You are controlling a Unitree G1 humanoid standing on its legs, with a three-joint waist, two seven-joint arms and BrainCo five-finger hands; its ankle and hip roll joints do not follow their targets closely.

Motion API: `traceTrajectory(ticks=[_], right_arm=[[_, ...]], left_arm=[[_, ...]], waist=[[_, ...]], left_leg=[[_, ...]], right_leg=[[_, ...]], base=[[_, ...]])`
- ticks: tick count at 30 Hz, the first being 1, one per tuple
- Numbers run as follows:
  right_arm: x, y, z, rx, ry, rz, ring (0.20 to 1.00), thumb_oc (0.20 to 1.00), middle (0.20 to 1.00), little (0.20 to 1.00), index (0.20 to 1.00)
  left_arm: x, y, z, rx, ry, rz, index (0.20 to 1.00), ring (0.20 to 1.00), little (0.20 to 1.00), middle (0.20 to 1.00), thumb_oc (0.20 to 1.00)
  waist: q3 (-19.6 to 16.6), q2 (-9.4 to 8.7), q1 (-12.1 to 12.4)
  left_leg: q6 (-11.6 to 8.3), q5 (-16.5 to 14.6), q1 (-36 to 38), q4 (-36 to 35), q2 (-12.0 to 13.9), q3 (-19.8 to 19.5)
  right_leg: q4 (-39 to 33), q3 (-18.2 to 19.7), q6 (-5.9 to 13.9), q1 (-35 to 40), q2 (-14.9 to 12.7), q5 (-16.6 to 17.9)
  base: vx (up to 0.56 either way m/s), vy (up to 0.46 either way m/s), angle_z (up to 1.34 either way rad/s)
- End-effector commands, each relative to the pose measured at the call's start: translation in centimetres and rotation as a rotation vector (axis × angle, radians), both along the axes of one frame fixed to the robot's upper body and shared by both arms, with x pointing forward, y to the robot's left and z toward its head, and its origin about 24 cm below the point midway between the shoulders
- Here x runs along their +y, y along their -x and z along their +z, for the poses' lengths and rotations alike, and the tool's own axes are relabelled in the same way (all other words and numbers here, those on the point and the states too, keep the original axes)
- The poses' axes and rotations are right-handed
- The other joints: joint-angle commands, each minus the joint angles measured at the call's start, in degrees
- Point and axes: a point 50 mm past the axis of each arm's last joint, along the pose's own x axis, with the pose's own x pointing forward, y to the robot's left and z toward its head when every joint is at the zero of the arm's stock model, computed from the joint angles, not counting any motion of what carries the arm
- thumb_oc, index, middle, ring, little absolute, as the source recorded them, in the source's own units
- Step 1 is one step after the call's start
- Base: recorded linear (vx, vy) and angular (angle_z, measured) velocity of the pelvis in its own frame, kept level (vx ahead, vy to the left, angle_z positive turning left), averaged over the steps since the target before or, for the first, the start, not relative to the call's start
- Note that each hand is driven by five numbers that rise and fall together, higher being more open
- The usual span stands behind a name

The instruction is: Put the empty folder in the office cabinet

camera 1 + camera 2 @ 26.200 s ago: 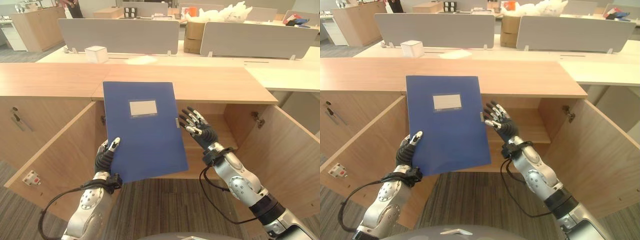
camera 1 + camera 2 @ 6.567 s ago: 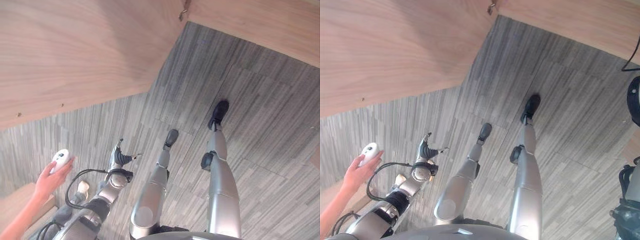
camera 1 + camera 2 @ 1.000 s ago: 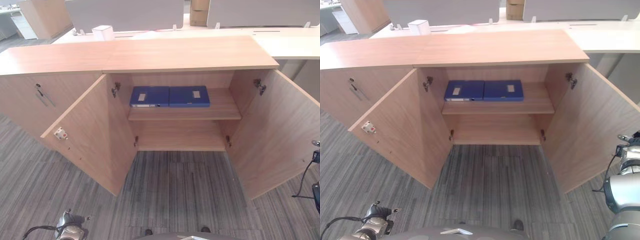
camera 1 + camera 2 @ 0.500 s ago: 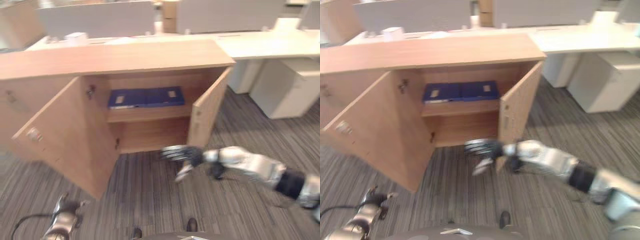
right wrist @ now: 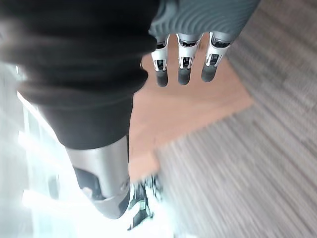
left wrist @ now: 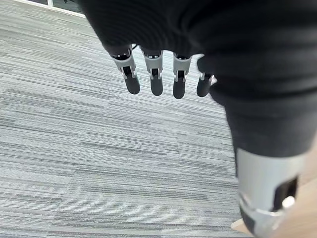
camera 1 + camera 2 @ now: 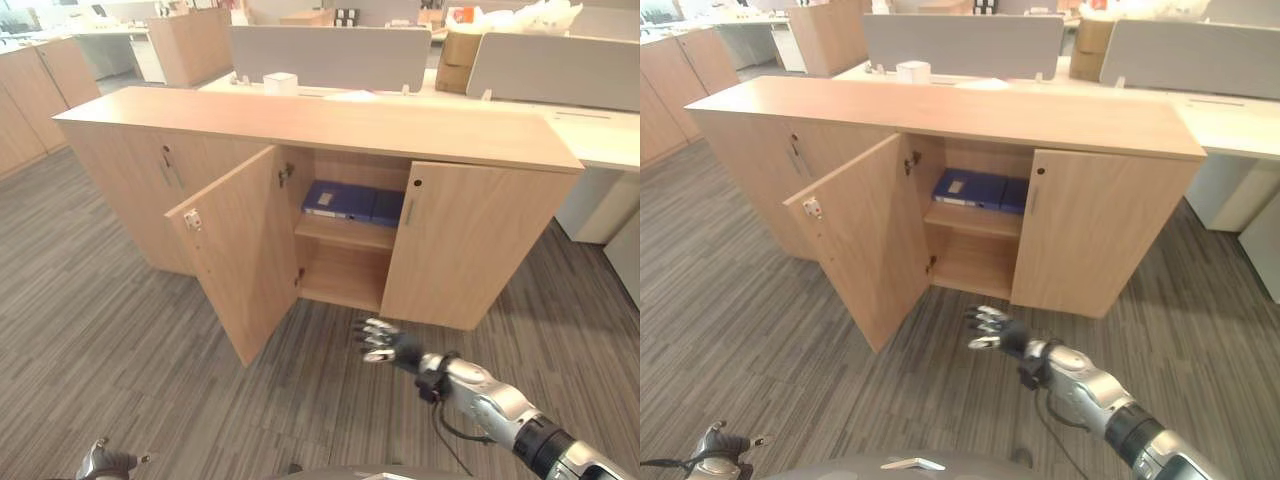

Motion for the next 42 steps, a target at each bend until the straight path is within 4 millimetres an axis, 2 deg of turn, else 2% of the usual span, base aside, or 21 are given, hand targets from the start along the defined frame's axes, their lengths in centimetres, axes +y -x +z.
traceTrajectory(ticks=[1, 2, 3, 4, 5, 7, 8, 9, 11, 12, 15, 17, 19, 20, 21, 25, 27, 28, 29, 34, 42], right_arm=[[-2.2, 1.6, -4.1, 0.095, 0.310, -0.008, 1.000, 1.000, 1.000, 1.000, 1.000], [-3.8, 2.9, -5.7, 0.162, 0.412, -0.057, 1.000, 1.000, 1.000, 1.000, 1.000], [-3.8, 2.9, -5.7, 0.161, 0.411, -0.057, 1.000, 1.000, 1.000, 1.000, 1.000], [-5.1, 4.3, -7.1, 0.231, 0.501, -0.108, 1.000, 1.000, 1.000, 1.000, 1.000], [-6.8, 7.3, -9.2, 0.391, 0.620, -0.224, 1.000, 1.000, 1.000, 1.000, 1.000], [-8.0, 9.5, -10.2, 0.522, 0.693, -0.337, 1.000, 1.000, 1.000, 1.000, 1.000], [-10.0, 11.0, -10.2, 0.597, 0.704, -0.467, 1.000, 1.000, 1.000, 1.000, 1.000], [-11.5, 13.2, -10.4, 0.679, 0.771, -0.536, 1.000, 1.000, 1.000, 1.000, 1.000], [-12.5, 14.4, -10.2, 0.720, 0.788, -0.628, 1.000, 1.000, 1.000, 1.000, 1.000], [-14.3, 15.9, -9.8, 0.811, 0.819, -0.746, 1.000, 1.000, 1.000, 1.000, 1.000], [-16.5, 17.6, -8.9, 0.879, 0.851, -0.848, 1.000, 1.000, 1.000, 1.000, 1.000], [-17.0, 18.6, -8.7, 0.915, 0.836, -0.874, 1.000, 1.000, 1.000, 1.000, 1.000], [-17.0, 19.0, -8.7, 0.928, 0.810, -0.904, 1.000, 1.000, 1.000, 1.000, 1.000], [-17.3, 19.5, -8.6, 0.943, 0.764, -0.983, 1.000, 1.000, 1.000, 1.000, 1.000], [-17.3, 19.5, -8.6, 0.943, 0.764, -0.983, 1.000, 1.000, 1.000, 1.000, 1.000], [-14.9, 20.3, -9.7, 1.003, 0.674, -0.937, 1.000, 1.000, 1.000, 1.000, 1.000], [-13.8, 20.3, -10.1, 1.016, 0.648, -0.917, 1.000, 1.000, 1.000, 1.000, 1.000], [-13.7, 20.3, -10.2, 1.015, 0.647, -0.917, 1.000, 1.000, 1.000, 1.000, 1.000], [-12.3, 19.8, -10.7, 1.009, 0.628, -0.867, 1.000, 1.000, 1.000, 1.000, 1.000], [-10.4, 20.5, -11.4, 1.003, 0.621, -0.825, 1.000, 1.000, 1.000, 1.000, 1.000], [-12.3, 20.9, -10.8, 0.995, 0.593, -0.958, 1.000, 1.000, 1.000, 1.000, 1.000]], left_arm=[[0.4, -4.7, 1.5, -0.137, -0.028, -0.003, 1.000, 1.000, 1.000, 1.000, 1.000], [0.5, -5.0, 1.6, -0.163, -0.025, 0.031, 1.000, 1.000, 1.000, 1.000, 1.000], [0.5, -5.0, 1.7, -0.163, -0.026, 0.031, 1.000, 1.000, 1.000, 1.000, 1.000], [0.6, -4.9, 1.7, -0.175, -0.023, 0.060, 1.000, 1.000, 1.000, 1.000, 1.000], [1.0, -3.9, 1.4, -0.163, -0.033, 0.136, 1.000, 1.000, 1.000, 1.000, 1.000], [1.9, -2.1, 1.4, -0.129, -0.057, 0.205, 1.000, 1.000, 1.000, 1.000, 1.000], [4.6, 0.0, 2.7, -0.154, -0.089, 0.303, 1.000, 1.000, 1.000, 1.000, 1.000], [5.1, 1.6, 2.8, -0.139, -0.143, 0.333, 1.000, 1.000, 1.000, 1.000, 1.000], [5.5, 1.4, 3.2, -0.155, -0.166, 0.322, 1.000, 1.000, 1.000, 1.000, 1.000], [6.1, -0.2, 4.6, -0.282, -0.190, 0.334, 1.000, 1.000, 1.000, 1.000, 1.000], [6.9, -0.7, 6.8, -0.440, -0.235, 0.353, 1.000, 1.000, 1.000, 1.000, 1.000], [7.5, -0.7, 7.6, -0.446, -0.275, 0.336, 1.000, 1.000, 1.000, 1.000, 1.000], [7.8, -1.0, 8.3, -0.469, -0.296, 0.320, 1.000, 1.000, 1.000, 1.000, 1.000], [8.6, -1.4, 10.0, -0.494, -0.354, 0.274, 1.000, 1.000, 1.000, 1.000, 1.000], [8.6, -1.4, 10.0, -0.494, -0.354, 0.274, 1.000, 1.000, 1.000, 1.000, 1.000], [10.4, -4.8, 16.8, -0.614, -0.580, 0.117, 1.000, 1.000, 1.000, 1.000, 1.000], [9.9, -6.8, 19.1, -0.693, -0.635, 0.055, 1.000, 1.000, 1.000, 1.000, 1.000], [9.9, -6.8, 19.1, -0.693, -0.637, 0.055, 1.000, 1.000, 1.000, 1.000, 1.000], [8.7, -9.2, 20.6, -0.788, -0.645, 0.003, 1.000, 1.000, 1.000, 1.000, 1.000], [3.6, -14.3, 21.5, -1.039, -0.474, -0.122, 1.000, 1.000, 1.000, 1.000, 1.000], [2.5, -15.1, 21.3, -1.212, -0.172, -0.085, 1.000, 1.000, 1.000, 1.000, 1.000]], waist=[[0.6, -1.75, 0.1], [0.5, -1.75, 0.3], [0.5, -1.81, 0.3], [0.5, -1.83, 0.6], [0.2, -1.90, 1.1], [0.0, -1.77, 1.5], [0.4, -1.36, 2.6], [0.9, -1.49, 2.8], [2.4, -2.20, 2.5], [4.6, -2.77, 2.6], [5.6, -2.20, 3.8], [4.9, -1.08, 2.6], [4.5, -0.32, 2.0], [4.1, -0.20, 0.8], [4.0, -0.25, 0.9], [4.3, -0.95, -0.7], [5.0, -1.77, -1.4], [5.1, -1.88, -1.3], [5.9, -2.37, -1.8], [5.5, -4.49, -3.7], [4.4, -5.08, -5.0]], left_leg=[[-1.98, -0.5, 3.3, 0.0, -1.3, -2.9], [-1.94, -0.4, 3.3, 0.0, -1.4, -3.4], [-1.95, -0.5, 3.4, 0.0, -1.4, -3.5], [-1.91, -0.4, 3.4, 0.0, -1.5, -4.0], [-1.73, -0.4, 3.6, 0.0, -1.8, -4.9], [-1.37, -0.5, 3.5, 0.0, -2.0, -5.8], [-0.98, -0.8, 3.7, 0.0, -2.3, -6.3], [-0.85, -0.7, 3.1, 0.5, -2.6, -6.6], [-1.49, -1.1, -0.2, 5.1, -3.0, -4.9], [-2.30, -1.8, -4.8, 10.9, -2.0, -0.5], [-4.11, -1.3, -6.2, 10.1, -1.1, -9.5], [-3.82, -1.7, -3.9, 5.4, 0.1, -11.9], [-3.51, -1.2, -2.4, 2.0, 0.8, -11.2], [-2.69, -1.1, -1.5, 0.2, 0.2, -9.4], [-2.67, -1.1, -1.5, 0.2, 0.2, -9.3], [0.48, -3.1, -0.9, 0.0, -4.0, -5.7], [1.45, -3.4, -0.7, 0.0, -4.8, -4.8], [1.51, -3.3, -0.6, 0.0, -4.8, -4.6], [2.23, -3.1, -0.7, 0.0, -4.8, -3.7], [3.23, -3.0, -0.6, 0.0, -5.8, -2.2], [3.73, -3.8, 0.6, 0.0, -6.1, 0.1]], right_leg=[[0.3, -0.9, -0.46, 8.6, -1.7, -4.6], [0.2, -1.3, -0.45, 8.9, -1.8, -4.8], [0.2, -1.4, -0.45, 9.0, -1.8, -4.8], [0.2, -1.9, -0.49, 9.4, -1.9, -4.9], [0.2, -2.6, -0.57, 10.1, -2.0, -5.2], [0.3, -2.7, -0.53, 10.1, -2.0, -5.1], [0.4, -2.9, -0.41, 10.5, -2.1, -5.4], [0.9, -3.4, -0.39, 10.3, -2.5, -5.6], [1.5, -4.3, -0.52, 10.0, -3.4, -5.7], [1.7, -5.2, -0.27, 8.6, -4.7, -5.2], [1.4, -2.4, 0.99, 6.6, -5.0, -4.0], [1.3, -1.1, 2.17, 6.0, -5.3, -3.6], [1.3, -0.7, 2.72, 5.6, -5.8, -3.3], [1.5, -0.2, 3.87, 4.5, -8.2, -1.5], [1.5, -0.1, 3.89, 4.4, -8.3, -1.5], [0.6, 1.9, 5.81, 2.0, -12.0, 2.1], [1.2, 3.5, 5.99, 0.8, -12.7, 3.1], [1.3, 3.7, 6.02, 0.7, -12.7, 3.2], [2.9, 5.5, 5.64, -0.5, -11.8, 2.9], [3.9, 8.6, 4.30, -0.2, -8.0, 1.1], [2.8, 9.7, 4.99, 0.2, -7.6, 3.5]], base=[[0.05, 0.019, 0.22], [0.02, 0.008, 0.49], [0.03, 0.006, 0.64], [0.06, 0.000, 0.43], [0.08, 0.007, -0.04], [0.06, 0.022, -0.26], [0.02, 0.047, 0.45], [-0.08, 0.071, 0.69], [-0.16, 0.087, 0.37], [-0.15, 0.153, 0.50], [-0.04, 0.176, 0.20], [0.04, 0.247, -0.12], [0.04, 0.369, -0.21], [0.02, 0.402, -0.22], [0.01, 0.421, -0.13], [0.00, 0.386, -0.29], [-0.01, 0.184, -0.38], [-0.06, 0.136, -0.41], [-0.06, 0.115, -0.31], [-0.02, 0.087, -0.44], [0.03, 0.030, -0.23]])
